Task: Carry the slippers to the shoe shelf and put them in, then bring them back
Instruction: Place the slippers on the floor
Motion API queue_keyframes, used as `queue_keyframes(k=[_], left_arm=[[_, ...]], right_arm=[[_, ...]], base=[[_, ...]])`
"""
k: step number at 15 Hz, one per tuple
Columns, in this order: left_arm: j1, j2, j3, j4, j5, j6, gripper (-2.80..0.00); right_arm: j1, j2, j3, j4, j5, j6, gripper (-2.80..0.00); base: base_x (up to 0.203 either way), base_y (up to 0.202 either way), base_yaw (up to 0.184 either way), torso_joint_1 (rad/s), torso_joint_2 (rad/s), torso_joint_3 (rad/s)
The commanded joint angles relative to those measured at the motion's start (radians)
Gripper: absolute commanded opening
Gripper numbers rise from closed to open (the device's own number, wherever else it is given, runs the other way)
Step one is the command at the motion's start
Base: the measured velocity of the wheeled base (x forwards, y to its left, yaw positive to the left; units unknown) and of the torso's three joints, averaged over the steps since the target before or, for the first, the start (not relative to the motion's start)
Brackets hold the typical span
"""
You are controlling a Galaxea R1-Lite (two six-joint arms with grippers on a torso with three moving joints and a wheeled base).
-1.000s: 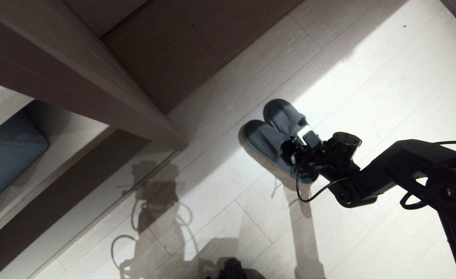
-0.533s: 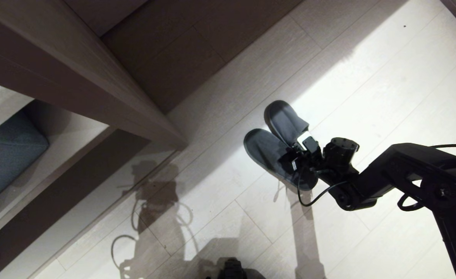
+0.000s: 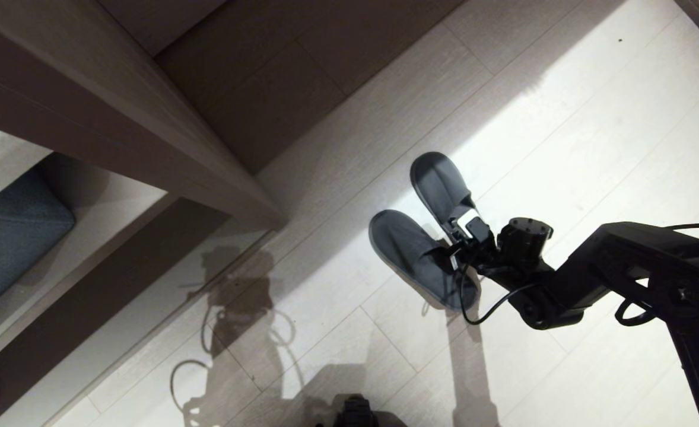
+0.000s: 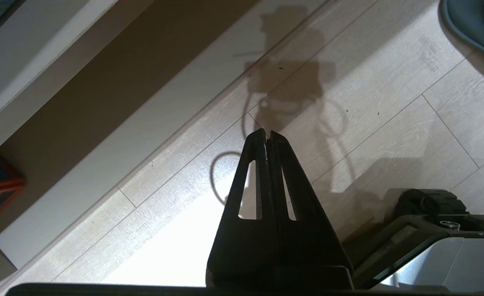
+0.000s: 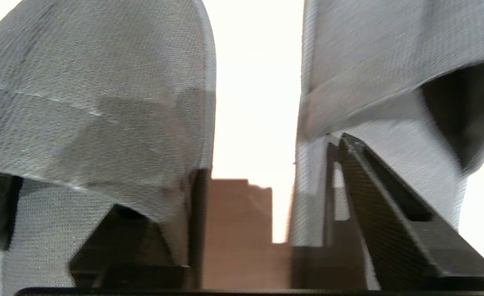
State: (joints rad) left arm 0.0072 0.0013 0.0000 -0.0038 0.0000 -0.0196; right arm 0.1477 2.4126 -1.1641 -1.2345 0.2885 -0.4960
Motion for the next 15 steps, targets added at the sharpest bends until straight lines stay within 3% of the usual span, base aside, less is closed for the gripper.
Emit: queue_keyframes(k=[1,6,11,15], left_arm=[[0.000,0.000,0.000,-0.001,0.000,0.000,-2.80],[0.000,0.000,0.000,-0.001,0.000,0.000,-2.80],[0.000,0.000,0.000,-0.001,0.000,0.000,-2.80],[0.000,0.000,0.000,-0.001,0.000,0.000,-2.80]], right_arm=[[-0.005,-0.031,0.063,-0.008,0.003,-0.010,0.00],[-0.029,-0.085,0.198,0.046,-0.013,-0.049,0.00],[-0.069,-0.085,0.068,0.027,-0.221,-0.016,0.00],[-0.074,-0.145,0.114,0.127,-0.193,-0.007,0.00]], base=[[0.000,0.000,0.000,0.000,0.00,0.000],[0.000,0.000,0.000,0.000,0.00,0.000],[0.000,0.000,0.000,0.000,0.00,0.000],[0.000,0.000,0.000,0.000,0.00,0.000]])
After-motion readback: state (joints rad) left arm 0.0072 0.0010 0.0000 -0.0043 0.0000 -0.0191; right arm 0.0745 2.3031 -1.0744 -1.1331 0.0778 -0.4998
